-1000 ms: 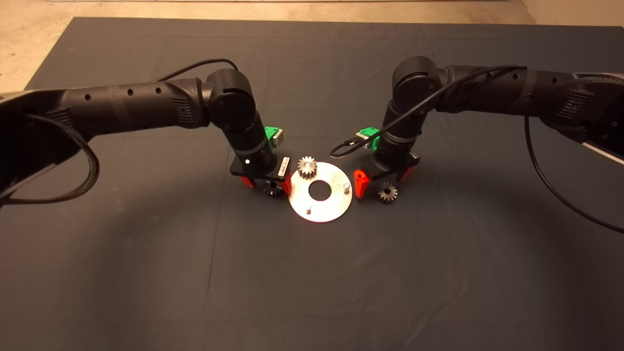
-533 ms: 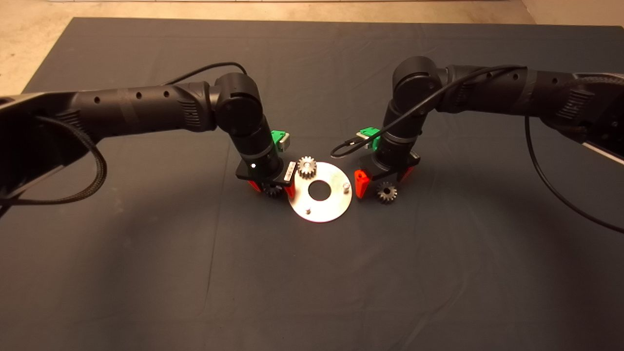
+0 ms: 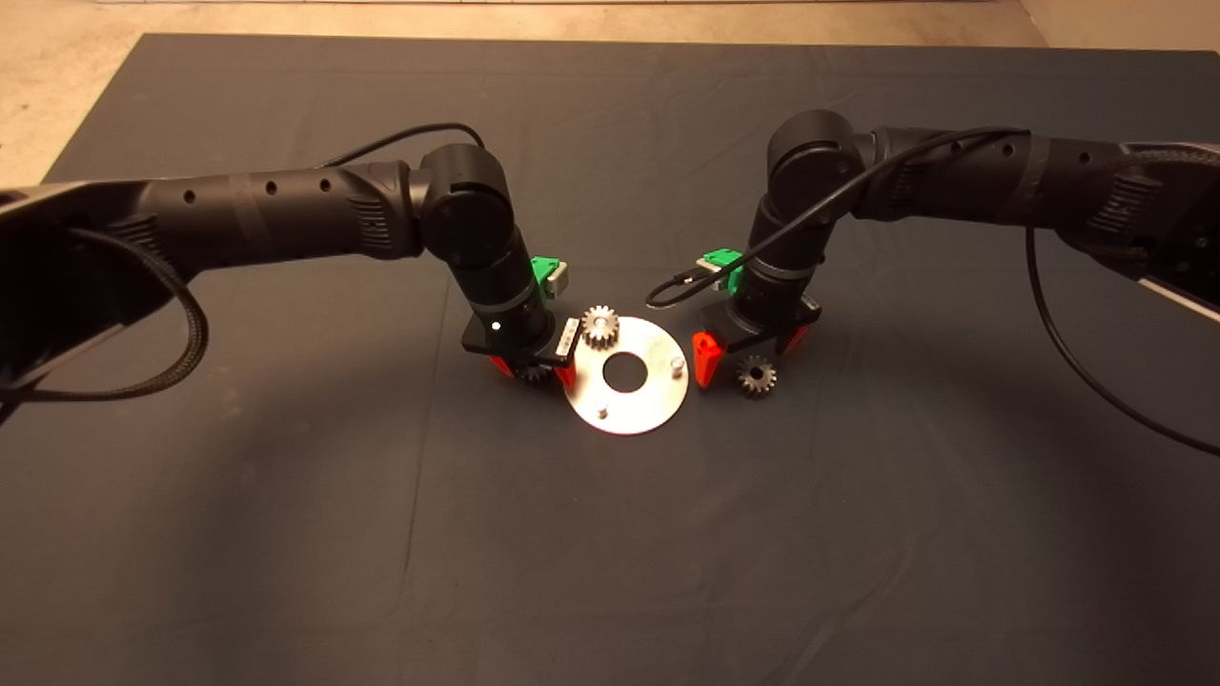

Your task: Install three planetary gears onto the carrier pins

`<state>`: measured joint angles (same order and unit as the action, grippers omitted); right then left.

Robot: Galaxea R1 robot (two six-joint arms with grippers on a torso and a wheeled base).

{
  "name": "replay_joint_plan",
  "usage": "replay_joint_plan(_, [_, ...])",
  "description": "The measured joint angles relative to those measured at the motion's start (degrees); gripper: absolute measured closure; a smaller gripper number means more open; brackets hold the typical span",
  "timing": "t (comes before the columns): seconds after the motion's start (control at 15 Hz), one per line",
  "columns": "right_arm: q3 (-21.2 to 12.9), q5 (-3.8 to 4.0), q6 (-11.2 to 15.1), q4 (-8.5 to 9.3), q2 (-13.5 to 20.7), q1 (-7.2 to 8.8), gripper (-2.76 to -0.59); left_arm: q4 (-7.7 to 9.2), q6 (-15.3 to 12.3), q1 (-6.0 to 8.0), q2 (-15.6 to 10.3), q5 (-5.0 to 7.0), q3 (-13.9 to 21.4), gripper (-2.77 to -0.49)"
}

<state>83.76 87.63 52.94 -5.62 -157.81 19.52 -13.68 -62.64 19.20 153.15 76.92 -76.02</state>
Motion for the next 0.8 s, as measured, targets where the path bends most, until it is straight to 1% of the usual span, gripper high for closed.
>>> replay_joint_plan(0.07, [0.00, -0.02, 0.00, 0.00, 0.00, 0.00, -2.76, 0.01, -0.67, 0.04, 0.00, 0.09, 0.00, -1.65])
replay_joint_plan(0.13, [0.00, -0.02, 0.00, 0.00, 0.00, 0.00, -2.76, 0.01, -1.01, 0.17, 0.02, 0.66, 0.00, -1.65])
replay_joint_plan(0.27, [0.00, -0.02, 0.00, -0.07, 0.00, 0.00, -2.76, 0.04, -1.12, 0.72, 0.02, 1.08, 0.00, -1.63])
replay_joint_plan(0.33, [-0.01, -0.02, 0.00, -0.11, 0.00, 0.00, -2.76, 0.04, -1.12, 0.87, 0.02, 1.05, 0.00, -1.53])
replay_joint_plan(0.4, [-0.02, 0.00, 0.00, -0.12, 0.00, 0.00, -2.76, 0.08, -1.11, 0.98, 0.02, 1.06, 0.00, -1.51])
replay_joint_plan(0.6, [-0.02, -0.01, 0.00, -0.16, 0.00, -0.20, -2.76, 0.10, -1.11, 1.00, 0.02, 1.05, 0.00, -1.51])
replay_joint_plan(0.8, [-0.02, 0.02, 0.00, -0.22, 0.00, -1.00, -2.76, 0.10, -1.11, 1.00, 0.03, 1.02, 0.00, -1.51])
